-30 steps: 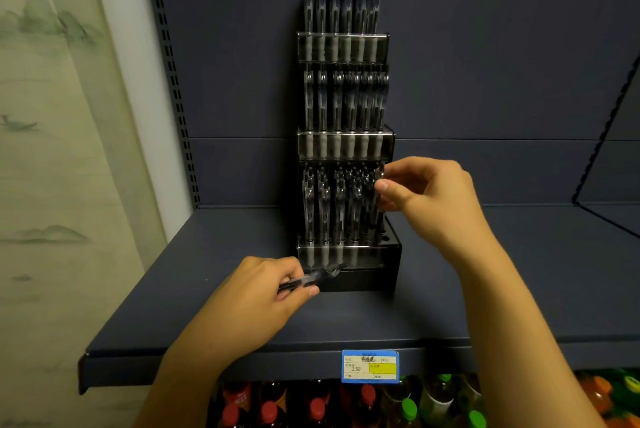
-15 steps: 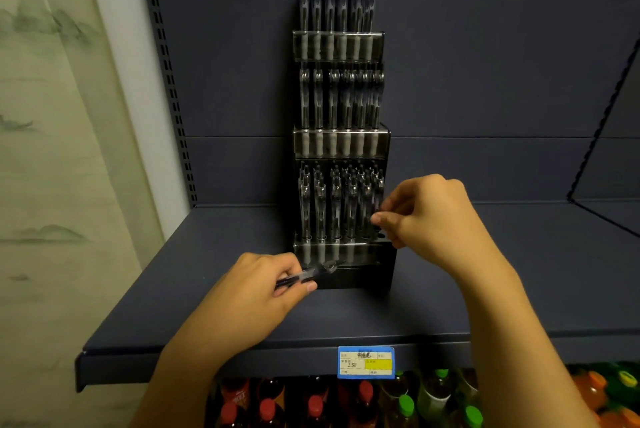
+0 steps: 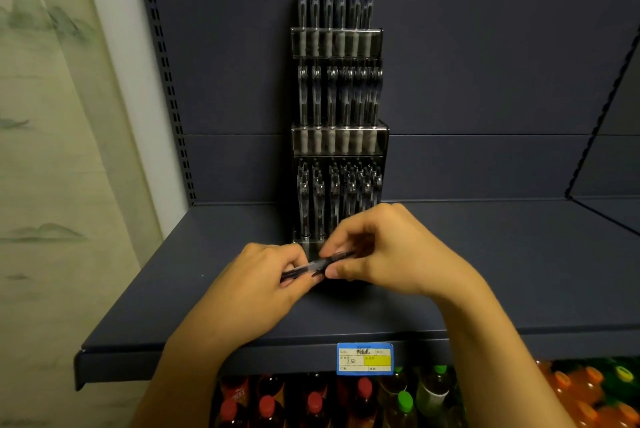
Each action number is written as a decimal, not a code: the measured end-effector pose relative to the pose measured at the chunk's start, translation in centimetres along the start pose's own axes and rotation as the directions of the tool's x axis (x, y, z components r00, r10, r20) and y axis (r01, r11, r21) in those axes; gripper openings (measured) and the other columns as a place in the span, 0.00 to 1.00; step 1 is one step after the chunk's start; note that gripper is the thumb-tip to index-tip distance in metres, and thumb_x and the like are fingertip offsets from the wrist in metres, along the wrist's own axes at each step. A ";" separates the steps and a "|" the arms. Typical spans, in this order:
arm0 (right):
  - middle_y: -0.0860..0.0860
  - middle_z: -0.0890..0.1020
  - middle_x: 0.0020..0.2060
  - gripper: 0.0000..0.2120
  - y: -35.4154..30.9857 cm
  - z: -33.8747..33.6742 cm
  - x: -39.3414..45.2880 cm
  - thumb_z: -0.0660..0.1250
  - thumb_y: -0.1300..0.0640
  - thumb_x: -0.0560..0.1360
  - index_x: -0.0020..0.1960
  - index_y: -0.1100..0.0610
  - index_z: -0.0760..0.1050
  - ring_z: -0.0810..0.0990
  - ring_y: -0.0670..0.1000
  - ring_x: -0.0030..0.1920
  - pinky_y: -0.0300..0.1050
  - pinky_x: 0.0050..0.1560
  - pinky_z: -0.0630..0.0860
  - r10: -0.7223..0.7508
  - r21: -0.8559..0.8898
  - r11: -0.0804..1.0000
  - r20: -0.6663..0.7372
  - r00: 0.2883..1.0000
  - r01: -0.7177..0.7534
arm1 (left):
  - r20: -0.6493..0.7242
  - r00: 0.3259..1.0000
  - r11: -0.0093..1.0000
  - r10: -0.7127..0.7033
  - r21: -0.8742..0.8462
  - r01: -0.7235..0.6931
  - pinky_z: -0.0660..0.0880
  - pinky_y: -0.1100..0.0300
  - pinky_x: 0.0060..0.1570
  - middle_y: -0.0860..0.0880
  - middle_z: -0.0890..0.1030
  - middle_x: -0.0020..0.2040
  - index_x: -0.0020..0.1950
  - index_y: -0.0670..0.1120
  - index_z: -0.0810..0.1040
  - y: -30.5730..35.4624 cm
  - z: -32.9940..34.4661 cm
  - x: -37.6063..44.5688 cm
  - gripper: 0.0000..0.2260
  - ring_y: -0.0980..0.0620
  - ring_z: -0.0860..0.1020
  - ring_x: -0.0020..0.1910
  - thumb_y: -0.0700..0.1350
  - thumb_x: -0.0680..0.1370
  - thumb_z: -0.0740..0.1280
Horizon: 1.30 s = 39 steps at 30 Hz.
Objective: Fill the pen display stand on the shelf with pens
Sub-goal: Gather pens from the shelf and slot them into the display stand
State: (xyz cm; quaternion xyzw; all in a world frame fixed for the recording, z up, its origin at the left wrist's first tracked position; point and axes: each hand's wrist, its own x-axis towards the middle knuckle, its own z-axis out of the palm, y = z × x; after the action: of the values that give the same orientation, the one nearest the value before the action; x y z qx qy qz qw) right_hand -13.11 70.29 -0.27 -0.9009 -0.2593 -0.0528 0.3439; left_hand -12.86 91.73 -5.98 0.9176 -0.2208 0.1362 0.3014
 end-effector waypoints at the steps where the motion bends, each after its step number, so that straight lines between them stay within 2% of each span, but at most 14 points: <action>1: 0.44 0.86 0.38 0.09 0.1 -0.2 -0.1 0.81 0.57 0.69 0.47 0.49 0.86 0.84 0.41 0.41 0.39 0.47 0.82 -0.006 0.020 1.000 -0.003 1.000 0.006 | -0.001 1.000 1.000 0.000 0.007 0.000 0.73 0.53 0.34 0.55 0.78 0.33 0.40 0.55 0.77 0.0 -0.1 -0.1 0.11 0.54 0.77 0.34 0.59 0.77 0.69; 5: 0.52 0.86 0.38 0.10 0.7 -1.6 -0.5 0.79 0.66 0.70 0.45 0.52 0.85 0.84 0.48 0.38 0.42 0.44 0.82 -0.003 0.195 0.981 -0.085 0.996 0.020 | -0.020 1.000 0.999 0.002 0.044 -0.001 0.71 0.58 0.34 0.54 0.76 0.33 0.38 0.54 0.75 -0.3 -0.3 -0.1 0.13 0.53 0.76 0.35 0.60 0.77 0.68; 8: 0.59 0.83 0.36 0.11 1.3 -2.6 -0.9 0.77 0.70 0.70 0.45 0.56 0.84 0.80 0.53 0.35 0.45 0.41 0.80 -0.011 0.400 0.913 -0.176 0.984 0.081 | -0.021 1.000 0.998 -0.005 0.065 0.007 0.69 0.61 0.33 0.53 0.74 0.30 0.37 0.53 0.73 -0.5 -0.5 0.0 0.13 0.53 0.74 0.35 0.58 0.78 0.68; 10: 0.60 0.81 0.36 0.09 1.6 -3.3 -1.1 0.77 0.68 0.69 0.47 0.59 0.84 0.79 0.55 0.35 0.45 0.41 0.80 -0.022 0.486 0.861 -0.255 0.967 0.148 | -0.025 1.000 0.998 -0.010 0.056 0.012 0.68 0.62 0.33 0.53 0.72 0.28 0.36 0.54 0.73 -0.6 -0.5 0.0 0.13 0.55 0.74 0.34 0.56 0.78 0.69; 13: 0.61 0.82 0.37 0.10 1.6 -4.1 -1.1 0.77 0.60 0.67 0.48 0.59 0.84 0.80 0.55 0.35 0.44 0.41 0.79 -0.037 0.567 0.779 -0.387 0.921 0.269 | -0.025 1.000 0.999 -0.011 0.039 0.012 0.67 0.66 0.35 0.52 0.72 0.27 0.38 0.55 0.76 -0.5 -0.4 -0.1 0.11 0.57 0.75 0.35 0.56 0.78 0.69; 16: 0.55 0.85 0.41 0.11 1.7 -4.5 -0.7 0.75 0.54 0.67 0.48 0.56 0.85 0.83 0.55 0.42 0.46 0.44 0.81 0.008 0.640 0.677 -0.499 0.866 0.362 | -0.029 1.000 0.999 -0.005 0.039 0.007 0.67 0.66 0.36 0.52 0.73 0.27 0.38 0.54 0.77 -0.5 -0.3 -0.1 0.10 0.57 0.76 0.37 0.55 0.78 0.69; 19: 0.53 0.85 0.42 0.13 1.7 -5.0 -0.4 0.72 0.56 0.72 0.54 0.59 0.82 0.84 0.54 0.46 0.45 0.45 0.81 0.082 0.656 0.621 -0.599 0.797 0.429 | -0.032 0.999 0.999 -0.004 0.035 0.005 0.66 0.68 0.37 0.53 0.72 0.27 0.38 0.54 0.77 -0.3 -0.4 -0.1 0.10 0.58 0.75 0.37 0.55 0.78 0.69; 23: 0.55 0.84 0.45 0.10 2.1 -5.4 0.0 0.71 0.60 0.77 0.58 0.57 0.82 0.85 0.54 0.48 0.47 0.49 0.82 0.129 0.542 0.741 -0.695 0.707 0.397 | -0.030 1.000 0.999 -0.004 0.042 0.005 0.67 0.67 0.36 0.53 0.72 0.28 0.38 0.54 0.77 -0.2 -0.4 -0.1 0.10 0.58 0.75 0.37 0.55 0.78 0.69; 26: 0.54 0.83 0.42 0.10 2.4 -5.4 0.3 0.72 0.65 0.76 0.58 0.59 0.81 0.85 0.53 0.42 0.48 0.50 0.83 0.119 0.470 0.802 -0.730 0.673 0.368 | -0.026 1.000 0.999 0.000 0.043 0.001 0.69 0.66 0.37 0.53 0.73 0.28 0.38 0.54 0.77 -0.3 -0.3 -0.1 0.11 0.57 0.76 0.38 0.55 0.78 0.69; 31: 0.53 0.82 0.41 0.10 2.4 -4.7 0.9 0.74 0.66 0.75 0.54 0.56 0.81 0.83 0.48 0.39 0.38 0.43 0.80 0.058 0.390 0.860 -0.716 0.695 0.330 | -0.019 1.000 0.999 0.007 0.042 -0.007 0.71 0.65 0.38 0.53 0.73 0.28 0.38 0.54 0.77 -0.2 -0.1 -0.1 0.10 0.58 0.76 0.39 0.55 0.78 0.69; 36: 0.51 0.84 0.42 0.09 3.1 -4.1 1.3 0.75 0.63 0.75 0.54 0.54 0.82 0.85 0.50 0.43 0.40 0.45 0.81 0.065 0.339 0.913 -0.670 0.739 0.227 | -0.017 1.000 0.999 0.007 0.033 -0.006 0.76 0.59 0.41 0.53 0.73 0.28 0.39 0.55 0.77 -0.2 0.0 -0.1 0.10 0.57 0.76 0.38 0.56 0.78 0.69; 39: 0.49 0.86 0.42 0.09 3.6 -3.6 1.6 0.76 0.61 0.74 0.52 0.53 0.83 0.86 0.50 0.42 0.43 0.45 0.83 0.092 0.295 0.946 -0.647 0.757 0.137 | -0.014 1.000 0.999 0.001 0.032 0.000 0.76 0.58 0.40 0.53 0.73 0.28 0.38 0.55 0.77 -0.3 0.0 -0.1 0.10 0.56 0.76 0.38 0.56 0.78 0.69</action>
State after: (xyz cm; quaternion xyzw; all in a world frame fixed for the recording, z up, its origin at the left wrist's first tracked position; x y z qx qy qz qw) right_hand -9.62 66.35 0.73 -0.7533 -0.1392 -0.3239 0.5552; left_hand -12.81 91.93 -6.18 0.9212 -0.2167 0.1460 0.2882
